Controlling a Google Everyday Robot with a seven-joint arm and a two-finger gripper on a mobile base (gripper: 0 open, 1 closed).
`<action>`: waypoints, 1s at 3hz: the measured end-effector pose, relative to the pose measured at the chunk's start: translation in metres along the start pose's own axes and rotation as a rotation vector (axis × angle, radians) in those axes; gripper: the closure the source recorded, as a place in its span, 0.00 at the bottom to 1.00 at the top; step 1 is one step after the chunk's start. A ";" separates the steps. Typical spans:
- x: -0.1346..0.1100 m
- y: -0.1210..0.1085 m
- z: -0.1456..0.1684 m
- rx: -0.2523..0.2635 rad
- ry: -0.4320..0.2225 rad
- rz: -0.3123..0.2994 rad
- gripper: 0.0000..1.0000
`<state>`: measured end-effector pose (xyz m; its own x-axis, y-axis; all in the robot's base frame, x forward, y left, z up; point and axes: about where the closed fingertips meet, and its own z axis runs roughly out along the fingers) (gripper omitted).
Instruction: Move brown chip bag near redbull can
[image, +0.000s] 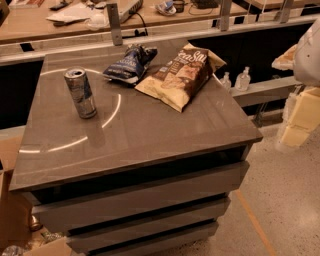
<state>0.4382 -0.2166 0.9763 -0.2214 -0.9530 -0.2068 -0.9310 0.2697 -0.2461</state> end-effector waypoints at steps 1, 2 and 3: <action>0.000 0.000 0.000 0.000 0.000 0.000 0.00; -0.001 -0.009 0.006 0.012 -0.071 0.016 0.00; 0.006 -0.055 0.022 0.072 -0.290 0.074 0.00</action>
Offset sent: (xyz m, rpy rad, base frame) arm 0.0569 -0.0097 -0.0153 0.3714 -0.1328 0.0008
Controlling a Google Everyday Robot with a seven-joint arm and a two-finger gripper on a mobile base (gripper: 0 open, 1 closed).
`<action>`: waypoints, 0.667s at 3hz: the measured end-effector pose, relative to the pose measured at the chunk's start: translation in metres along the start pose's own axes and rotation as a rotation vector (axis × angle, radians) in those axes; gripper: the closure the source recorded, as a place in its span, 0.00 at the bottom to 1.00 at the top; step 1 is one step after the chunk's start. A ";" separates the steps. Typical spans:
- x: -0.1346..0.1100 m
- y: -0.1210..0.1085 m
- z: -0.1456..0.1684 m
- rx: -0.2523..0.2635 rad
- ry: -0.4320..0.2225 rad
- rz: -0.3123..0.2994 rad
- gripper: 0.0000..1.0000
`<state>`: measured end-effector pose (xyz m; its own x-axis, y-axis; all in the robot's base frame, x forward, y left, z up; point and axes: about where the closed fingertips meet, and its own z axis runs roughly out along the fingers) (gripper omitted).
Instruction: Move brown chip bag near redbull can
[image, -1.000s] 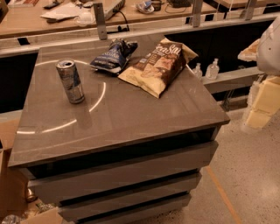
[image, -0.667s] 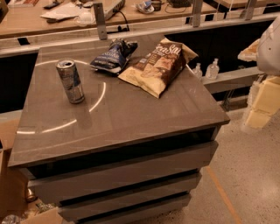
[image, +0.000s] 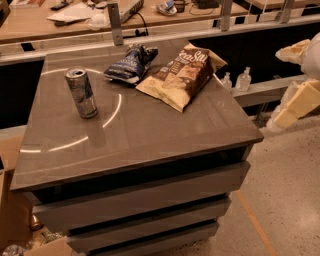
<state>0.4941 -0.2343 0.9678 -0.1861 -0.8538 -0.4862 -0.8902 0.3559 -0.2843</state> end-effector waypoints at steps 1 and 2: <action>0.000 -0.048 0.019 0.026 -0.180 0.041 0.00; -0.004 -0.095 0.045 0.015 -0.295 0.085 0.00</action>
Offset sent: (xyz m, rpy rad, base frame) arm 0.1781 -0.0187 -0.0075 0.4524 -0.1125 0.0080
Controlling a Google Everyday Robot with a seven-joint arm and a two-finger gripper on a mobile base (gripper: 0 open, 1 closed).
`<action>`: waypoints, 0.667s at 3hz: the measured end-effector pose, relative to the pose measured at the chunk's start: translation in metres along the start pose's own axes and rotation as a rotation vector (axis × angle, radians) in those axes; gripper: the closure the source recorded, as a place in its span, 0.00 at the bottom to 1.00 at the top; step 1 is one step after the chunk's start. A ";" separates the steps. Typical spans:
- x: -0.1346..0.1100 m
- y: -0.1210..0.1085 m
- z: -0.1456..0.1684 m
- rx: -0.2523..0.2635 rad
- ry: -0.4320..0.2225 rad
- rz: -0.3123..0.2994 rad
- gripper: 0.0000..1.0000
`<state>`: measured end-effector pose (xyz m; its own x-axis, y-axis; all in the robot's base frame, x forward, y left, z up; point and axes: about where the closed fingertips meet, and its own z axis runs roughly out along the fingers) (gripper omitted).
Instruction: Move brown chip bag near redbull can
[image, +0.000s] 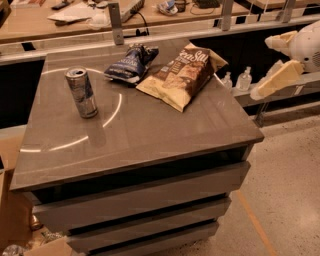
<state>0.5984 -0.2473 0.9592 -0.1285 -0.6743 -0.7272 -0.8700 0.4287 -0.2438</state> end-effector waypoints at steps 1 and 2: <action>-0.005 -0.040 0.032 -0.017 -0.062 0.030 0.00; -0.013 -0.067 0.059 -0.037 -0.094 0.046 0.00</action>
Offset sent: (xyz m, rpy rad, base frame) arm 0.1460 0.0128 -0.0026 0.1526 0.0155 0.0303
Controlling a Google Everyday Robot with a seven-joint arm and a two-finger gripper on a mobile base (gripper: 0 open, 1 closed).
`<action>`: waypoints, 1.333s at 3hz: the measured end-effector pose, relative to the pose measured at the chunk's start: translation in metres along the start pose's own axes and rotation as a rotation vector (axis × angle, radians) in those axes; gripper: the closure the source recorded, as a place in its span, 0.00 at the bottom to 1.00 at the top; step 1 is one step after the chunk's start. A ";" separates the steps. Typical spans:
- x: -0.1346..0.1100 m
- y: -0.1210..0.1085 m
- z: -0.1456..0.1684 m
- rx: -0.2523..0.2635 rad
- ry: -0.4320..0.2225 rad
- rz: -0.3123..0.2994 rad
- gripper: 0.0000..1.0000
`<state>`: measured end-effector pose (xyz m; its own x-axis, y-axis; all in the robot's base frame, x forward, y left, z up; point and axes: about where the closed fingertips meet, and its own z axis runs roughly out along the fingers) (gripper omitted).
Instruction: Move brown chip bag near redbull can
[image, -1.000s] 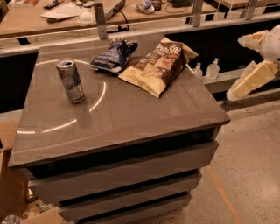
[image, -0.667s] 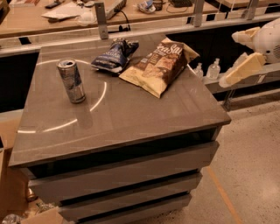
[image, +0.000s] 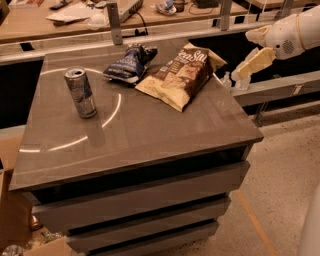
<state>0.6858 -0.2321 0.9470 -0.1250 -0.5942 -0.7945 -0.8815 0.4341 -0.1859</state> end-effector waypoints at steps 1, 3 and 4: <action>-0.005 -0.013 0.024 -0.032 0.012 0.019 0.00; -0.008 -0.021 0.040 -0.040 0.052 0.051 0.00; -0.005 -0.026 0.036 -0.003 0.043 0.077 0.00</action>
Offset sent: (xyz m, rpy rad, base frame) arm 0.0683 0.0188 -0.0064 -0.0525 0.1407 -0.0324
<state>0.7258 -0.2165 0.9352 -0.2118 -0.5877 -0.7808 -0.8698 0.4777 -0.1236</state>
